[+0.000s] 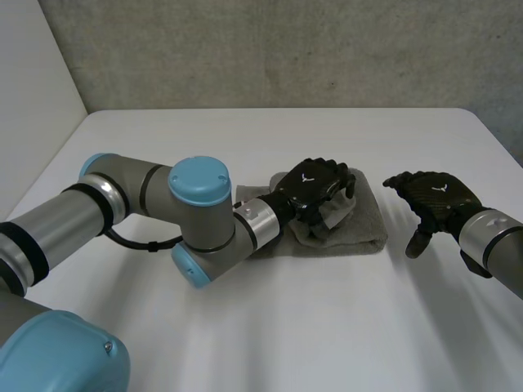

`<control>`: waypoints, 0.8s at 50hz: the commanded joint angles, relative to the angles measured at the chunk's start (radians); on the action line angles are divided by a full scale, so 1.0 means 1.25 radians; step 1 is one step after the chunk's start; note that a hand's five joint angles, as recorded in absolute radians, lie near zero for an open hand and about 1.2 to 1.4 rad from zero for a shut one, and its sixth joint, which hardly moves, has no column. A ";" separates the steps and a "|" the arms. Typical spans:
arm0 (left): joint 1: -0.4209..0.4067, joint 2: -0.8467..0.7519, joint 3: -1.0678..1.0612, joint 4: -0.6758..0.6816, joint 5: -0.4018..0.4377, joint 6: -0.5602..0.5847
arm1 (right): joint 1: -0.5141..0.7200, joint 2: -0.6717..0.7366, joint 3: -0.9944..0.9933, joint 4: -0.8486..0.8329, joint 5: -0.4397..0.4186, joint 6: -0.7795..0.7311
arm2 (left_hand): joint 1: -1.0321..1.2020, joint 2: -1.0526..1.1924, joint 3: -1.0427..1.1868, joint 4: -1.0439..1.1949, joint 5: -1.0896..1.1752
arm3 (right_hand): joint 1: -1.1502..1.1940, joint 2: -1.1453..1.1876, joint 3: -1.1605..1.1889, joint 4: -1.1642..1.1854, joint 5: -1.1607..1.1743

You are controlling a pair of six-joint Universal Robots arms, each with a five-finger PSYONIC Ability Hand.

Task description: Fold the towel.

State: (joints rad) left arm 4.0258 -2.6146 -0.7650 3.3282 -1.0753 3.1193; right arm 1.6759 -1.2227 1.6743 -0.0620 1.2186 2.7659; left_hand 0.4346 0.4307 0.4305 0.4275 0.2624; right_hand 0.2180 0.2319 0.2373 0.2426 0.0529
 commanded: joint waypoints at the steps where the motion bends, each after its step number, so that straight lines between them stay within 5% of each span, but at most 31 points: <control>1: 0.003 -0.015 0.027 0.000 -0.029 0.004 | 0.001 0.007 0.001 -0.001 0.000 -0.004 | 0.135 0.138 0.138 0.141 0.133 | -0.035 -0.046 -0.050 -0.054 -0.042; 11: 0.009 -0.004 0.021 -0.001 -0.056 0.004 | 0.001 0.010 0.010 -0.001 0.002 -0.031 | 0.497 0.500 0.500 0.502 0.495 | -0.035 -0.046 -0.050 -0.054 -0.042; 26: 0.087 0.115 -0.167 -0.052 -0.185 0.003 | 0.001 0.009 0.015 0.001 0.002 -0.033 | 0.603 0.606 0.606 0.609 0.601 | -0.035 -0.046 -0.050 -0.054 -0.042; 34: 0.130 0.269 -0.397 -0.009 -0.247 -0.018 | 0.005 0.009 0.019 0.001 0.001 -0.033 | 0.375 0.378 0.378 0.381 0.373 | -0.035 -0.046 -0.050 -0.054 -0.042; 40: 0.147 0.340 -0.545 0.041 -0.249 -0.093 | 0.040 0.009 0.022 0.001 0.001 -0.033 | 0.027 0.031 0.031 0.033 0.026 | -0.035 -0.046 -0.050 -0.054 -0.042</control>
State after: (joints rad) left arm 4.1961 -2.2476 -1.3214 3.3333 -1.3864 3.0710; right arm 1.6970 -1.2119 1.6997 -0.0613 1.2196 2.7244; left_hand 0.5840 0.5900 0.5970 0.6025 0.4159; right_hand 0.2180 0.2319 0.2373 0.2426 0.0529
